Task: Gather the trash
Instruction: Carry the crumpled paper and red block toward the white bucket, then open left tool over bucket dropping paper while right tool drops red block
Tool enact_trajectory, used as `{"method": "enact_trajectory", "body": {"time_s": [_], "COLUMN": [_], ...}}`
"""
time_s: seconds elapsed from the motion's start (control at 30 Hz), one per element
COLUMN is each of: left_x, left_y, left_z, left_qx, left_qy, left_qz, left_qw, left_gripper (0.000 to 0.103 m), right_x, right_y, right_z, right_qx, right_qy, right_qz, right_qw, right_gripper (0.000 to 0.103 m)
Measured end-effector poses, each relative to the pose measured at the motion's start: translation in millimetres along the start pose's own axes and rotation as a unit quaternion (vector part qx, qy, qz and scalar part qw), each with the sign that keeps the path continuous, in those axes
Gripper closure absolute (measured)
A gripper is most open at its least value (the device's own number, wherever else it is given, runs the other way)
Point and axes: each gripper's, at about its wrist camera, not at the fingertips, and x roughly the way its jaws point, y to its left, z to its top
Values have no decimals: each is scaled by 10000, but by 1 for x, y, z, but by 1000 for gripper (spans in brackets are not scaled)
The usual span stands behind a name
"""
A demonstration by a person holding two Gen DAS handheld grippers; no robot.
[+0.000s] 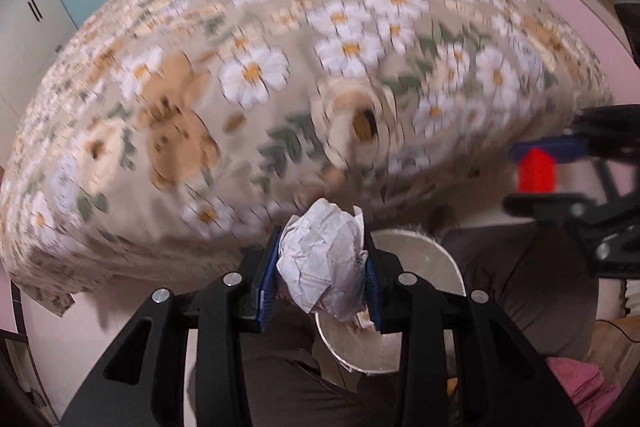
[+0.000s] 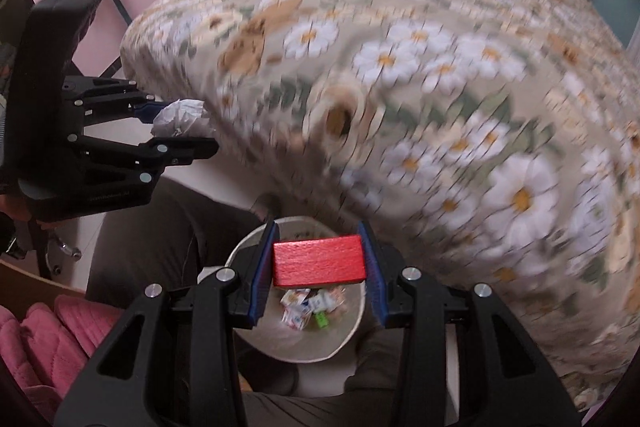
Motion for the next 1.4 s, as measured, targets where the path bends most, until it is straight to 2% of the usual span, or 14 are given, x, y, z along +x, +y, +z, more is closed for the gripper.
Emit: {"method": "enact_trajectory", "body": {"time_s": [0.33, 0.67, 1.1, 1.4], "left_x": [72, 145, 198, 226], "left_y": [-15, -20, -20, -28], "left_z": [-34, -68, -88, -99], "left_qx": [-43, -334, -783, -790], "left_qy": [675, 1366, 1947, 2286], "left_qz": [-101, -114, -349, -406], "left_qw": [9977, 9900, 9771, 9695], "left_gripper": [65, 65, 65, 64], "right_x": [82, 162, 218, 241], "right_y": [-1, 1, -6, -14], "right_z": [-43, -86, -113, -130], "right_qx": [353, 728, 1226, 1501], "right_qy": [703, 1415, 1995, 2329], "right_qz": [328, 517, 593, 575], "right_qw": [9964, 9859, 9704, 9591], "right_gripper": [61, 61, 61, 61]}}
